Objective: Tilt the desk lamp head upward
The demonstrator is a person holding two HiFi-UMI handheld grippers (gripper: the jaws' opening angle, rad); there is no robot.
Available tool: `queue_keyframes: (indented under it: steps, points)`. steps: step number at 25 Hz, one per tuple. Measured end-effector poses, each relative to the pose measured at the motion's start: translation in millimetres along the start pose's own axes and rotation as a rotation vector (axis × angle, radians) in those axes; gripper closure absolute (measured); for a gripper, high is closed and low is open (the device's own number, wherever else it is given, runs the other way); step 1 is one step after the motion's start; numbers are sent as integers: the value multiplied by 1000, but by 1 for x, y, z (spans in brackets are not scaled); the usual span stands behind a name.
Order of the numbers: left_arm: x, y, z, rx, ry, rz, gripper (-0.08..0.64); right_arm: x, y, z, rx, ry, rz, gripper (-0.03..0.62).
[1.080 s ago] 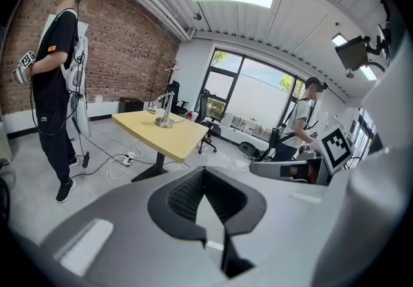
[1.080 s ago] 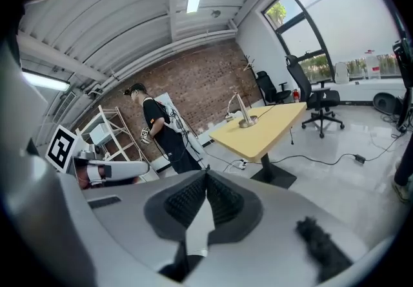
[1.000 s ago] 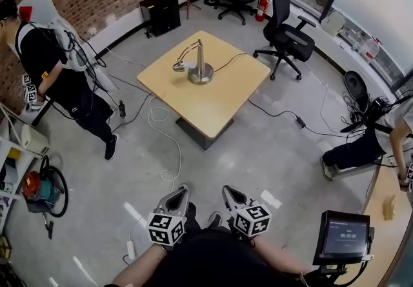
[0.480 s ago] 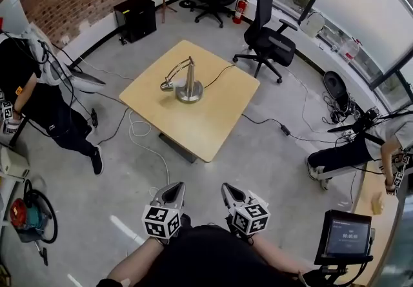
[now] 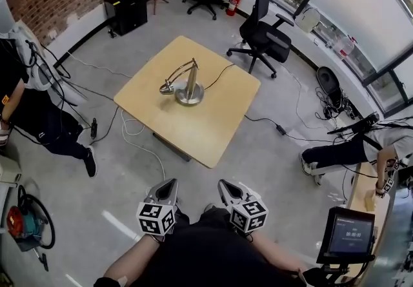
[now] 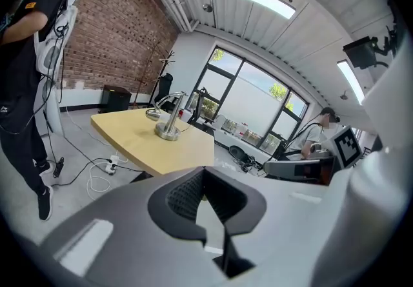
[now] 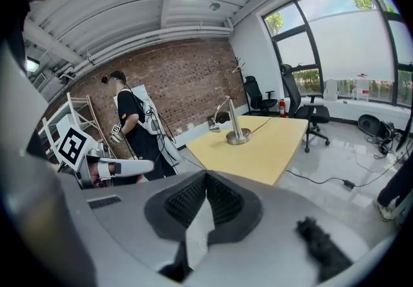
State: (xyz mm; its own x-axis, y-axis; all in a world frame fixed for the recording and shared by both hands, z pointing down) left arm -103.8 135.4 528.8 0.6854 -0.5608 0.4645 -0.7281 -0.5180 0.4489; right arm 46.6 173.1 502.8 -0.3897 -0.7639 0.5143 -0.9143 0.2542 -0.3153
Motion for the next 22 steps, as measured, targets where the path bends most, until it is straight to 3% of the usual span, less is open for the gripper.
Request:
queue_keyframes:
  steps: [7, 16, 22]
  points:
    - [15, 4, 12, 3, 4, 26, 554, 22, -11, 6, 17, 16, 43, 588]
    - [77, -12, 63, 33, -30, 125, 554, 61, -80, 73, 2, -30, 153, 588]
    - [114, -29, 78, 56, -46, 169, 554, 71, -123, 88, 16, -32, 201, 588]
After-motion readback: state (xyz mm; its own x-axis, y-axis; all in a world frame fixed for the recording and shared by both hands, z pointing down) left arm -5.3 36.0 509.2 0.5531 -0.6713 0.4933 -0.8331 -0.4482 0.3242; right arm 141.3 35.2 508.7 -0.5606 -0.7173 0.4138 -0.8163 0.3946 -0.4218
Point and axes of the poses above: the fingertips, and each gripper's own axes: x forward along the fingers, y to its left, z out of its top, the point moved 1 cm from there along -x, backward along the fingers, and after that the axes turned 2 degrees about z, right-handed, at the moved point
